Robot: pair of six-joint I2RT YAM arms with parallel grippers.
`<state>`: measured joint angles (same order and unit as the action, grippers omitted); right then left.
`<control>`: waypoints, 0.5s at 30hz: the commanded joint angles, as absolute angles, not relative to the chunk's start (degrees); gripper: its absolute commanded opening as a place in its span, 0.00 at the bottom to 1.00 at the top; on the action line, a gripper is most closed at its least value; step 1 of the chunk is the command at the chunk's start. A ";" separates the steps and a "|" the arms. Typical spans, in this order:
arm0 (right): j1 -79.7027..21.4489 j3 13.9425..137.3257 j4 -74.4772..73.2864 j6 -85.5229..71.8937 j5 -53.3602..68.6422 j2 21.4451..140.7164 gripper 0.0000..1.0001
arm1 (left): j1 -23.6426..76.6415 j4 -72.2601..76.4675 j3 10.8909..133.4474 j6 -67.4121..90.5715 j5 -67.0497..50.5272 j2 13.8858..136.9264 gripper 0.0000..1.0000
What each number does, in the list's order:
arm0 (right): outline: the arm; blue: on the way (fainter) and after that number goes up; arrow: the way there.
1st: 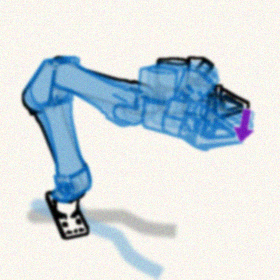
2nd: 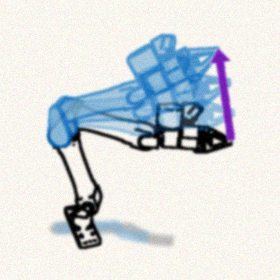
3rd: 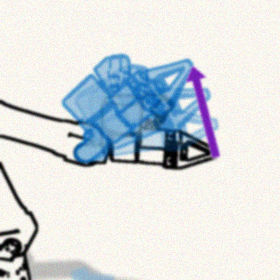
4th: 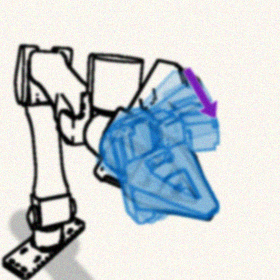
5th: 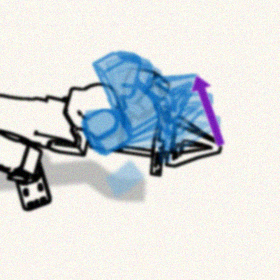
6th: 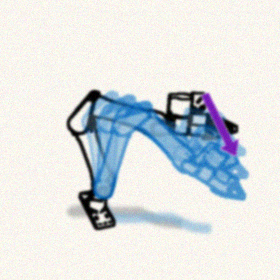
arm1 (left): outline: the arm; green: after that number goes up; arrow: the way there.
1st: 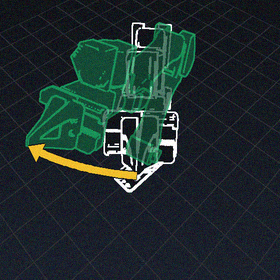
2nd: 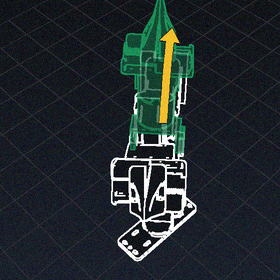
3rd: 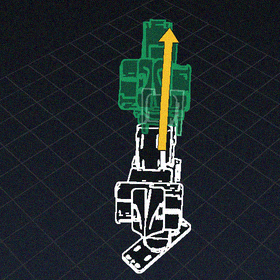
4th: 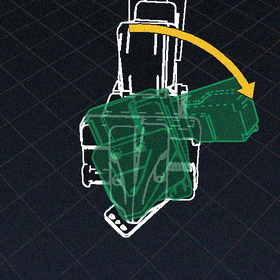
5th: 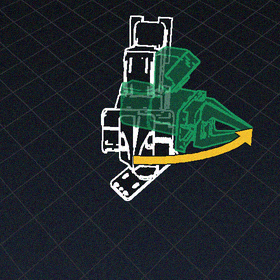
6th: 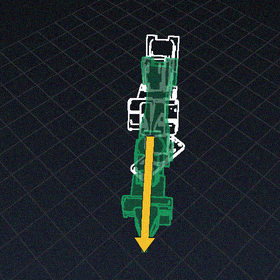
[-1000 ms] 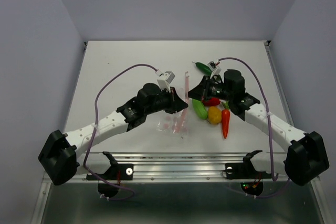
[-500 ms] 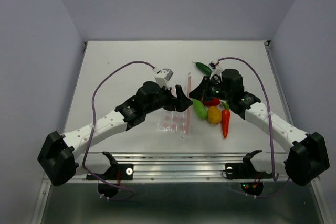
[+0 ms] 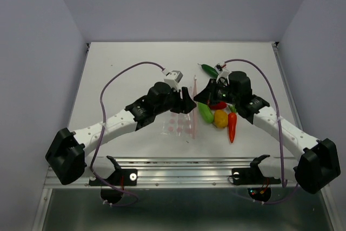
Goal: Place the food in the zip-top bag and seal the zipper
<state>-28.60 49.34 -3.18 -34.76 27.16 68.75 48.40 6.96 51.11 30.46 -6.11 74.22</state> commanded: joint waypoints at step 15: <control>-29.18 52.82 -4.73 -33.49 25.67 67.06 0.01 | 48.69 6.60 52.73 31.02 0.08 73.21 0.00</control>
